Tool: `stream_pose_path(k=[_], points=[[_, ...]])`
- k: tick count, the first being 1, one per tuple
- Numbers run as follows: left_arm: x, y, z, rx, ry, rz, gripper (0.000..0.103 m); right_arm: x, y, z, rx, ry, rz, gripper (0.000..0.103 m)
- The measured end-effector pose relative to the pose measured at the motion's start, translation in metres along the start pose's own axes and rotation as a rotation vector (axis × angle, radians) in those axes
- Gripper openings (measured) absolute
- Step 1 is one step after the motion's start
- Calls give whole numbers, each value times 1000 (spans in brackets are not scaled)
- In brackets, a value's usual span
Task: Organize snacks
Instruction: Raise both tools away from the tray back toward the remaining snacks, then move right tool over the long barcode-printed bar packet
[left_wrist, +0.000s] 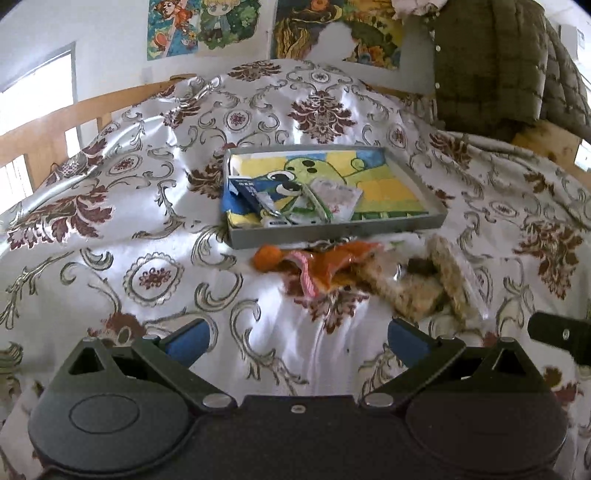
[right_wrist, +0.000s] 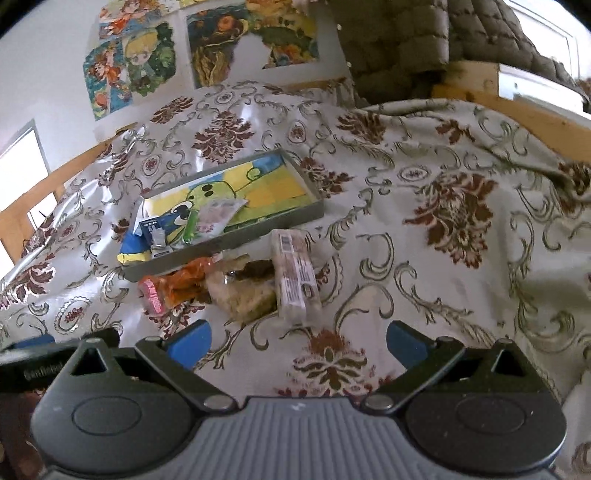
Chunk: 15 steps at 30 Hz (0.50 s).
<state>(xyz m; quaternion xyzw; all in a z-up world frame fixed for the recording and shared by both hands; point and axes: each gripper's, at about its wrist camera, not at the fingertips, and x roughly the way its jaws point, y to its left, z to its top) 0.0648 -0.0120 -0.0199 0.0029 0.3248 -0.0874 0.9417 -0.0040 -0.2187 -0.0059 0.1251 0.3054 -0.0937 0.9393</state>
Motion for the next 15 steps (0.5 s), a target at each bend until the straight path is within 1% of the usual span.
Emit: stream_pose_path(k=[6, 10, 15], points=[[-8, 0, -9, 11, 10, 15, 102, 1, 2, -7, -11, 38, -35, 103], [-8, 2, -13, -2, 30, 21, 102, 5, 2, -11, -14, 67, -55, 103], [-5, 0, -15, 8, 53, 31, 102, 14, 0, -13, -7, 124, -65, 103]])
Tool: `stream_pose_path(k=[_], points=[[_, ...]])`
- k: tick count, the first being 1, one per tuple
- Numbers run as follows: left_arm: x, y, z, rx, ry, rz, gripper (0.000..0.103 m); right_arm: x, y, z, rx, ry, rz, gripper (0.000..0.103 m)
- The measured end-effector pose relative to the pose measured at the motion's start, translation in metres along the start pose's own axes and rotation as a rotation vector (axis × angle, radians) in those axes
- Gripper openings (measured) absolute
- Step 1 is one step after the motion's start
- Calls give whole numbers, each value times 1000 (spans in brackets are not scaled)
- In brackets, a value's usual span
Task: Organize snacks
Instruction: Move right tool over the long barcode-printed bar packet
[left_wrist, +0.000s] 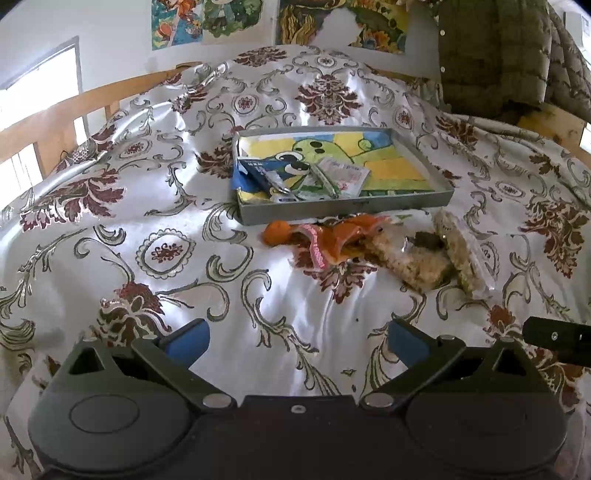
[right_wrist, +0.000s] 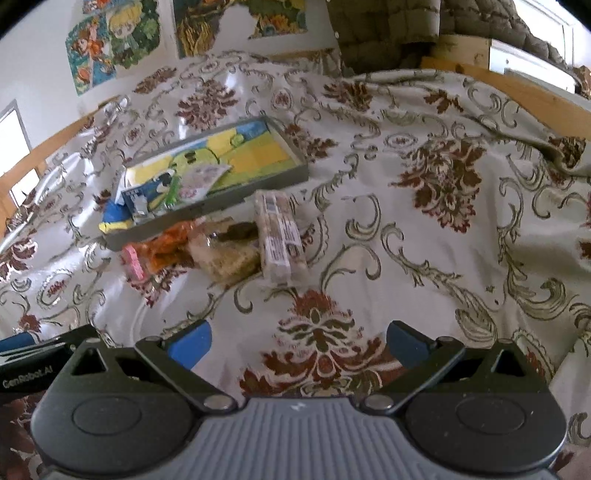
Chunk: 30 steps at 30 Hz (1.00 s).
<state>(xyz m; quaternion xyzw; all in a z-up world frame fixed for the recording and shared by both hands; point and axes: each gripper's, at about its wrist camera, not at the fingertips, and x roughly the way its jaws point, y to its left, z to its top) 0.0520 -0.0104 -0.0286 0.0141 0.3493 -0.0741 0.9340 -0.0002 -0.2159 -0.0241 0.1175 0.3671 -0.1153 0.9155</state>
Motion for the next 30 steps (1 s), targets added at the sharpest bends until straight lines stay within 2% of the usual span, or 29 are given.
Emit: stream_pose_path(k=[9, 15, 24, 27, 30], points=[[9, -3, -3, 15, 42, 2, 102, 13, -3, 1, 20, 71, 1, 103], [15, -2, -3, 10, 61, 14, 102, 28, -8, 2, 58, 152, 21, 103], [27, -6, -3, 33, 80, 15, 102, 46, -25, 16, 136, 252, 118, 103], [34, -7, -2, 38, 80, 23, 102, 52, -28, 25, 115, 274, 122, 103], [42, -6, 1, 33, 78, 30, 102, 55, -27, 34, 35, 286, 123, 103]])
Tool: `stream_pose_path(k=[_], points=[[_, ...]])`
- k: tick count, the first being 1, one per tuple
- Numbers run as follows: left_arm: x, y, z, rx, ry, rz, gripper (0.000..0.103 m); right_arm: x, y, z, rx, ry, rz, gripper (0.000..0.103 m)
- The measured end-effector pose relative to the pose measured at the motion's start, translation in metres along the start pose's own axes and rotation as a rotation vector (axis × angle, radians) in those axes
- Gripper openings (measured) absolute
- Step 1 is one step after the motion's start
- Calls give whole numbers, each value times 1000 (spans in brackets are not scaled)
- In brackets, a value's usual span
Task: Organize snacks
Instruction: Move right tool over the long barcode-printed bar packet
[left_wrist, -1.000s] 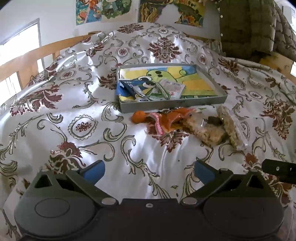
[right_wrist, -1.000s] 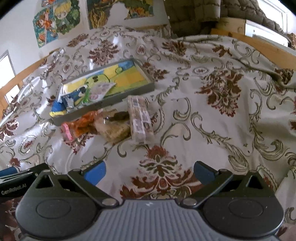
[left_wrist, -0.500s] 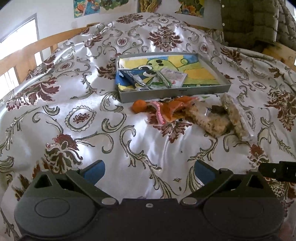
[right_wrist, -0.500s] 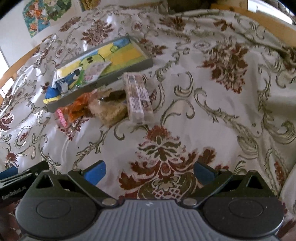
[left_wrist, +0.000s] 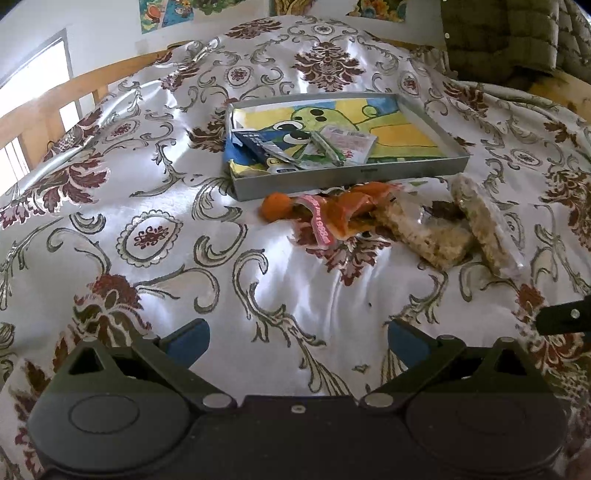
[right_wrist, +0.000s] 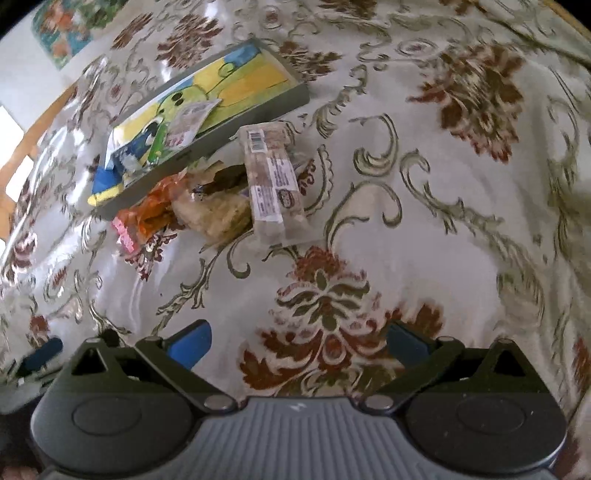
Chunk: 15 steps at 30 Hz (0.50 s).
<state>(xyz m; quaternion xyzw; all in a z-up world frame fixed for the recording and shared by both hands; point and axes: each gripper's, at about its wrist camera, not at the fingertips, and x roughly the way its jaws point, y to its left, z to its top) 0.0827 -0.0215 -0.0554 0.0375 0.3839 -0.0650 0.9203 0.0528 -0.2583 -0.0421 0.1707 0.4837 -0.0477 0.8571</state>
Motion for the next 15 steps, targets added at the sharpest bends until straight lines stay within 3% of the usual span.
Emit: stream_pose_path(k=[3, 6, 15], points=[[6, 2, 3, -29, -5, -18, 102, -1, -3, 11, -54, -2, -14, 103], [11, -1, 8, -45, -21, -55, 102, 2, -10, 23, -69, -13, 25, 103], [33, -26, 15, 72, -48, -101, 102, 11, 0, 43, -151, -107, 93, 103]])
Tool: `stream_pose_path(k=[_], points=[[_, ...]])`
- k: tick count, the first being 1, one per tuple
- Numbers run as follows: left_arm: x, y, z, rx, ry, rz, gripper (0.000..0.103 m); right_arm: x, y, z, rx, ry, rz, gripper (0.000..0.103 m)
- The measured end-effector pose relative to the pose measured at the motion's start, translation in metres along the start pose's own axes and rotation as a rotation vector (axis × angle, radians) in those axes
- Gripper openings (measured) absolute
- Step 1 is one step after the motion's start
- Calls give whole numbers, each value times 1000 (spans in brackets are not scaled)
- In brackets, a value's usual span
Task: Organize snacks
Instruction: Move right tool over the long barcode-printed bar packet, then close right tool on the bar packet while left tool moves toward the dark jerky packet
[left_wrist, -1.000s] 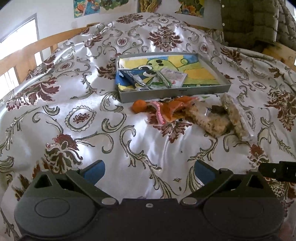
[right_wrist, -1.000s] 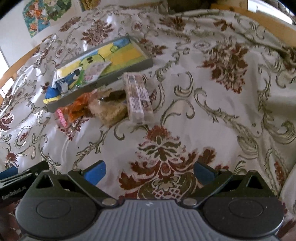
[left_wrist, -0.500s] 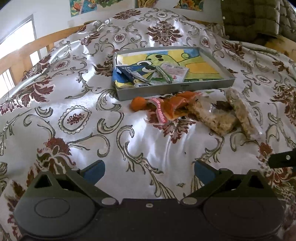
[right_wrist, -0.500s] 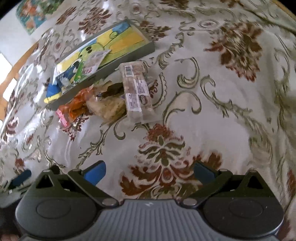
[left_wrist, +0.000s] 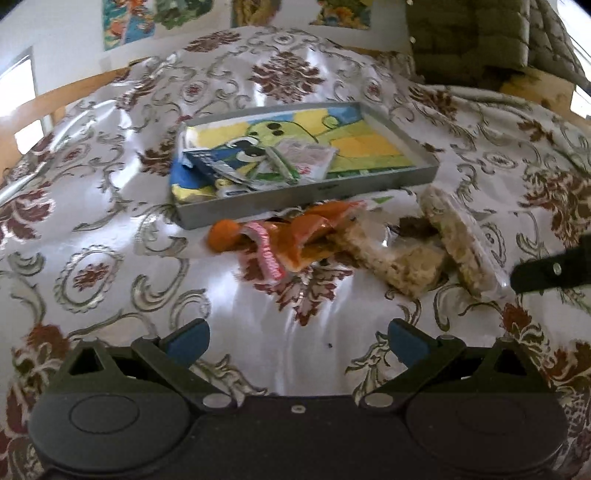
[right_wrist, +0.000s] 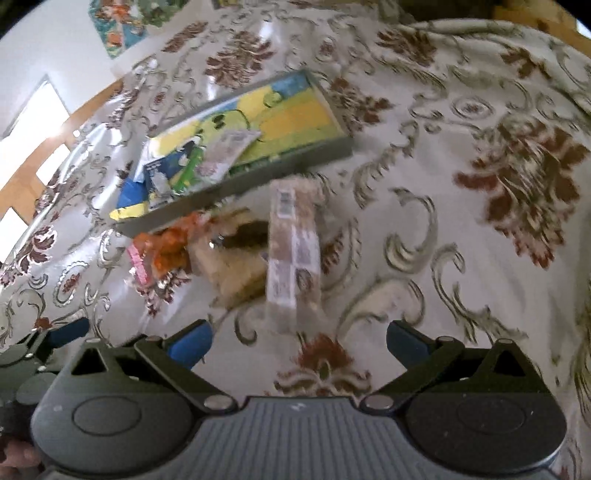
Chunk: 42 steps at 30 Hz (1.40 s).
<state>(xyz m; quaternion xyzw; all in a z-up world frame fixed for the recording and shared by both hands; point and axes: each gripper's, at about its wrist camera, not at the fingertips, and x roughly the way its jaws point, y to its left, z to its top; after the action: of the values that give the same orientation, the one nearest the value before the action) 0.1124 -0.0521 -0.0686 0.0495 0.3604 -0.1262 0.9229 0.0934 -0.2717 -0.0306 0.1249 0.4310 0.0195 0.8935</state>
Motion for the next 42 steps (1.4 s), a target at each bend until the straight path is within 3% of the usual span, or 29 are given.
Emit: stream_pose_path(k=[7, 12, 19, 26, 29, 34, 38, 42], points=[[10, -12, 9, 96, -40, 20, 102, 9, 6, 9, -133, -44, -151, 103], [11, -16, 21, 233, -86, -50, 102, 18, 1, 24, -79, -63, -70, 103], [8, -20, 33, 603, -180, -200, 102, 20, 5, 30, -105, -78, -32, 102], [19, -36, 38, 745, -186, -363, 102, 19, -9, 41, -19, -90, 45, 97], [27, -39, 45, 773, -196, -416, 102, 24, -16, 43, 23, -73, 79, 89], [40, -43, 62, 779, -167, -485, 102, 35, -12, 45, 17, -61, 55, 73], [45, -56, 64, 841, -138, -462, 100, 45, -10, 43, 3, -29, 46, 59], [47, -66, 64, 894, -120, -447, 99, 54, -8, 44, -12, 15, 6, 54]])
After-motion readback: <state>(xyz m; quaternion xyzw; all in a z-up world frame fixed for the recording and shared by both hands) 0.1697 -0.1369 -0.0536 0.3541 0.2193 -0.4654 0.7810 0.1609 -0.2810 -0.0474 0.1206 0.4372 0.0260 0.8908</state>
